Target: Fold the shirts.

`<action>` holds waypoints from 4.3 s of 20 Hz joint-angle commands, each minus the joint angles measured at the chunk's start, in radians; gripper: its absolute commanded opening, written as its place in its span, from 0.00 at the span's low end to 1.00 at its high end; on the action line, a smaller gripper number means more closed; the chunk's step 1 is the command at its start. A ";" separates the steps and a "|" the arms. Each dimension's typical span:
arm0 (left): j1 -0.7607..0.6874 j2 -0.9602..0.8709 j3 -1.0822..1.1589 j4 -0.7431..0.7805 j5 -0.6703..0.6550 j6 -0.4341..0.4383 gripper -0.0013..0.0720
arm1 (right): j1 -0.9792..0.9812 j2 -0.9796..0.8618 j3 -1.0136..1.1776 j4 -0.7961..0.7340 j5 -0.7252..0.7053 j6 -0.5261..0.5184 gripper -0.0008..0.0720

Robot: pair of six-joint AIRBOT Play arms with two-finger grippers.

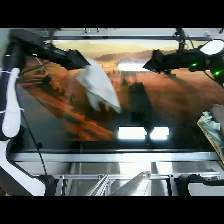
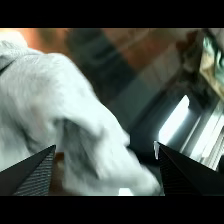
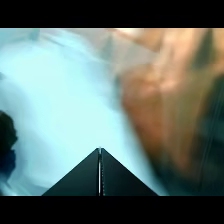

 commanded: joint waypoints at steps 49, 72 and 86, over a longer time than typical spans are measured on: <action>0.317 0.993 -0.306 0.059 -0.231 -0.027 0.04 | -0.401 0.661 -0.022 0.528 -0.009 -0.434 0.03; 0.146 0.200 -0.554 0.050 -0.017 -0.133 1.00 | -0.350 -0.201 -0.065 0.228 0.121 -0.334 0.36; -0.509 -0.228 -0.116 0.037 -0.199 -0.314 0.97 | -0.246 -0.268 -0.061 0.021 -0.134 -0.155 0.62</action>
